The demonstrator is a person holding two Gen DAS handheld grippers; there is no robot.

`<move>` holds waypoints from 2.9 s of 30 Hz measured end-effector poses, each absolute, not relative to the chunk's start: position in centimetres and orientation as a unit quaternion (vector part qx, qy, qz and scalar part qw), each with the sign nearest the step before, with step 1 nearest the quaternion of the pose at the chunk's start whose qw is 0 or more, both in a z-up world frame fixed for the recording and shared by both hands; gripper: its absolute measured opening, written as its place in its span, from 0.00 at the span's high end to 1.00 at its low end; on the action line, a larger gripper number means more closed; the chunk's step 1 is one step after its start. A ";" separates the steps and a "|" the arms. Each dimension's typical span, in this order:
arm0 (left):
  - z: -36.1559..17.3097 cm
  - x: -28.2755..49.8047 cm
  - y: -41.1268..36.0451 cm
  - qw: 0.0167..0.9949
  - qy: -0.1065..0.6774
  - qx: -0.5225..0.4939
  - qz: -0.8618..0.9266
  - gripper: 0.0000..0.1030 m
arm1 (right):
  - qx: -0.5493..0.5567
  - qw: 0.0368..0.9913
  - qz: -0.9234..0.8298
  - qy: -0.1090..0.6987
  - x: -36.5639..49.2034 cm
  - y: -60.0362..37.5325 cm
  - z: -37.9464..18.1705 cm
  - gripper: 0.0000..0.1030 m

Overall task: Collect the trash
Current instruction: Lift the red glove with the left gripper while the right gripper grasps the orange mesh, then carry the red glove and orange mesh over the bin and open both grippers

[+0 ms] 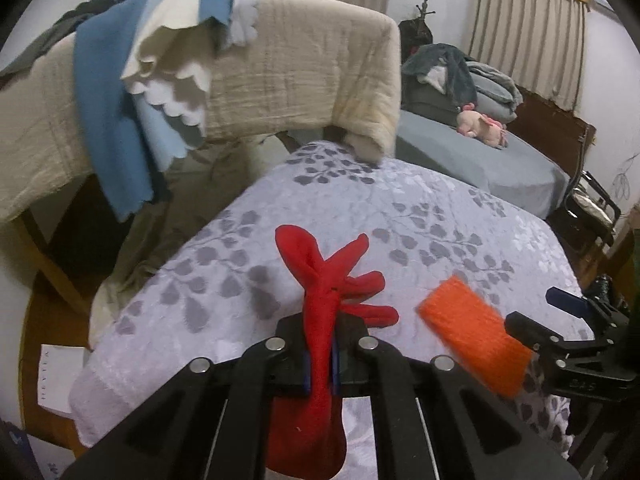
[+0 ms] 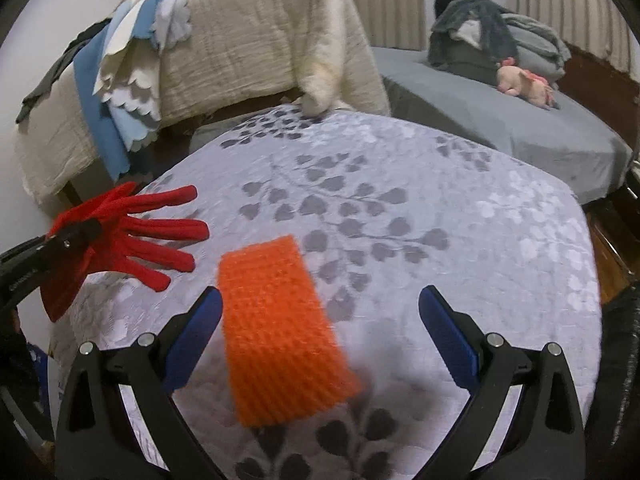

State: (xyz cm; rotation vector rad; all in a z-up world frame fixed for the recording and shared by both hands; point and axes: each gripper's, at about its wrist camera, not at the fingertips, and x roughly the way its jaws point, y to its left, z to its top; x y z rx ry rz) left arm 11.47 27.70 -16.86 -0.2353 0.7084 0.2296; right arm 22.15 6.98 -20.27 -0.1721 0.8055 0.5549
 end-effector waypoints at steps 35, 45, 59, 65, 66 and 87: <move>-13.2 10.7 23.6 0.937 0.324 -0.099 0.084 0.94 | -0.069 0.876 0.293 0.377 20.7 5.1 -14.7 0.88; -9.9 11.3 18.8 0.948 0.302 -0.090 0.036 0.94 | -0.052 0.898 0.270 0.344 19.5 0.5 -10.5 0.88; -6.2 10.8 11.7 0.956 0.283 -0.073 -0.018 0.94 | -0.030 0.923 0.225 0.310 16.6 -6.9 -6.6 0.85; -4.9 10.5 8.3 0.958 0.275 -0.063 -0.046 0.94 | -0.019 0.931 0.207 0.300 15.5 -10.2 -5.6 0.85; -4.8 10.4 7.9 0.959 0.273 -0.061 -0.050 0.94 | -0.017 0.933 0.202 0.298 15.3 -10.8 -5.5 0.85; -3.0 11.1 -4.0 0.950 0.265 -0.016 -0.164 0.94 | 0.029 0.954 0.092 0.286 13.1 -23.6 -5.1 0.85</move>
